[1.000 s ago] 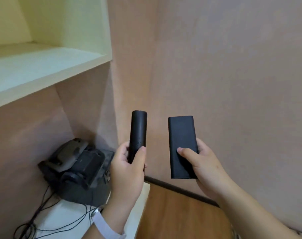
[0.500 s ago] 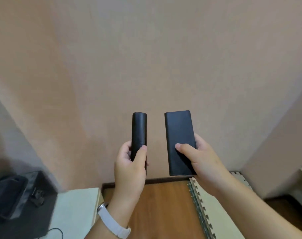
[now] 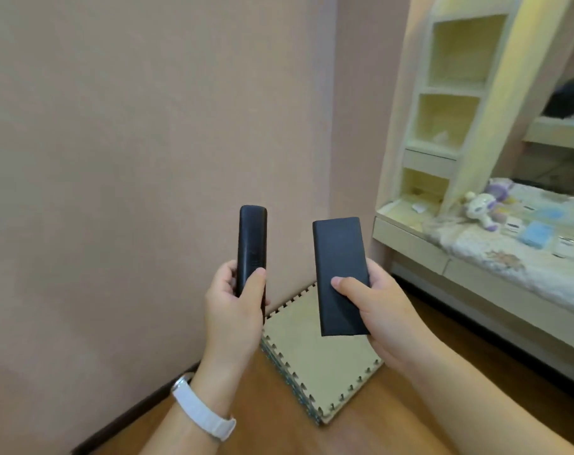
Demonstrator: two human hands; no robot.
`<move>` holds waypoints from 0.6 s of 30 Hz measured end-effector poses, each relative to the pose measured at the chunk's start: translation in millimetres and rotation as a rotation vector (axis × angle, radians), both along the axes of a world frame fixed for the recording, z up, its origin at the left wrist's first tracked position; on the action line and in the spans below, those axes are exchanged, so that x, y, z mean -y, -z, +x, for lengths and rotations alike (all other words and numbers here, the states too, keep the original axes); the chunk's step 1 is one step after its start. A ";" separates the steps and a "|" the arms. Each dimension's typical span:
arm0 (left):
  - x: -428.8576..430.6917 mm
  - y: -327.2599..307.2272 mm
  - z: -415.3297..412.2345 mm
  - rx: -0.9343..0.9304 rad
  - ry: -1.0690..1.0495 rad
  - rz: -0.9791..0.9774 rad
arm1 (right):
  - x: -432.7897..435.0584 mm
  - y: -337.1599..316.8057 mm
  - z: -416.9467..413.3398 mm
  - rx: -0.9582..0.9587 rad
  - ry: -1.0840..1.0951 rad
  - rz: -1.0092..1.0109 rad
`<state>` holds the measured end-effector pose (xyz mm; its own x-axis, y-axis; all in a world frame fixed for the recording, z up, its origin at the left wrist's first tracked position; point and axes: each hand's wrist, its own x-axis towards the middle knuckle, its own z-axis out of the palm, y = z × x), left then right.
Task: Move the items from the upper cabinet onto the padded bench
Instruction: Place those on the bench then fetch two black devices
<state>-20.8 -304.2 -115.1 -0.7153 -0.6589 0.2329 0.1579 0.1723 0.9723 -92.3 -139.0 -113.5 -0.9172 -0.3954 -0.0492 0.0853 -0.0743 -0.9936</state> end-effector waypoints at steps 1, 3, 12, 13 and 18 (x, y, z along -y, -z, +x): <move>-20.1 0.4 -12.0 0.003 0.036 -0.006 | -22.0 0.6 -6.1 -0.001 0.028 -0.002; -58.3 3.1 -34.7 0.021 0.120 -0.016 | -63.8 2.7 -17.8 0.002 0.088 -0.015; -166.4 21.2 -121.6 0.104 0.411 -0.043 | -186.8 24.1 -56.6 0.071 0.414 -0.058; -173.6 23.8 -132.4 0.114 0.436 -0.035 | -193.9 27.5 -61.4 0.081 0.443 -0.058; -199.7 38.7 -194.3 0.139 0.568 0.010 | -216.9 42.8 -98.6 0.113 0.590 -0.011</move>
<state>-215.2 -104.5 -153.8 -0.9805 -0.1650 0.1069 0.0932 0.0886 0.9917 -190.8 77.9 -156.3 -0.9713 0.1781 -0.1575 0.1310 -0.1518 -0.9797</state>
